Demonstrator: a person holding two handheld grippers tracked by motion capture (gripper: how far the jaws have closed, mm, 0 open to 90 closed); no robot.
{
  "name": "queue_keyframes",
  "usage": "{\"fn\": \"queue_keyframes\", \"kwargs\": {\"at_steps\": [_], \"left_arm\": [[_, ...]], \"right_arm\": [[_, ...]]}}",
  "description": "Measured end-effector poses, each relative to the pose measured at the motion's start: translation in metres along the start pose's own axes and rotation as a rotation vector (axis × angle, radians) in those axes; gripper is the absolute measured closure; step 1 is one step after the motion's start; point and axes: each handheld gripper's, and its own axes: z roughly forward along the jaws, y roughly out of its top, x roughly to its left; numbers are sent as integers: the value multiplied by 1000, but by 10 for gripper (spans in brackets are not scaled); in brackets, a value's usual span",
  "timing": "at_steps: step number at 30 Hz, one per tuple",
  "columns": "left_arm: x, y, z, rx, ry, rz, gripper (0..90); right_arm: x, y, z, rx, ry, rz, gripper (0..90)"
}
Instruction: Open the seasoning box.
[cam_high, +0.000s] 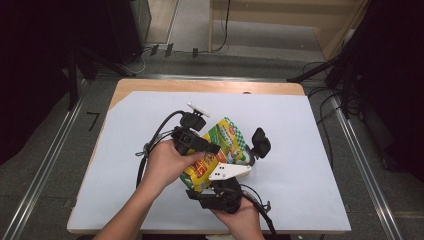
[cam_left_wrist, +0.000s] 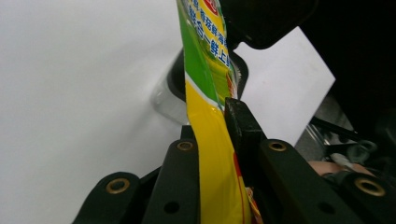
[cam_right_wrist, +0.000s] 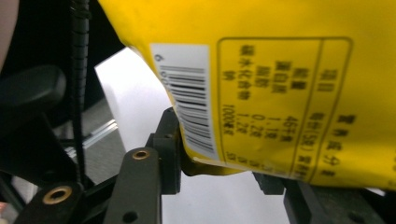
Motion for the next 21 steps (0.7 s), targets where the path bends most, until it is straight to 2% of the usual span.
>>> {"fn": "queue_keyframes", "kwargs": {"at_steps": [5, 6, 7, 8, 10, 17, 19, 21], "left_arm": [[4, 9, 1, 27, -8, -2, 849], [4, 11, 1, 34, 3, -5, 854], [2, 14, 2, 54, 35, 1, 860], [2, 14, 2, 54, 35, 1, 861], [-2, 16, 2, 65, 61, 11, 861], [-9, 22, 5, 85, 81, 13, 861], [-11, 25, 7, 95, 87, 17, 861], [-12, 26, 7, 102, 84, 17, 856]], "right_arm": [[-1, 2, -2, -10, -4, -4, 605], [-2, 3, -2, -11, -10, -5, 597], [-1, 3, -3, -13, -27, -12, 580], [-1, 3, -3, -13, -35, -16, 575], [0, 3, -4, -13, -41, -19, 573], [1, 4, -6, -21, -51, -18, 556], [2, 6, -6, -6, -59, -22, 532], [1, 7, -6, -5, -59, -17, 567]]}}
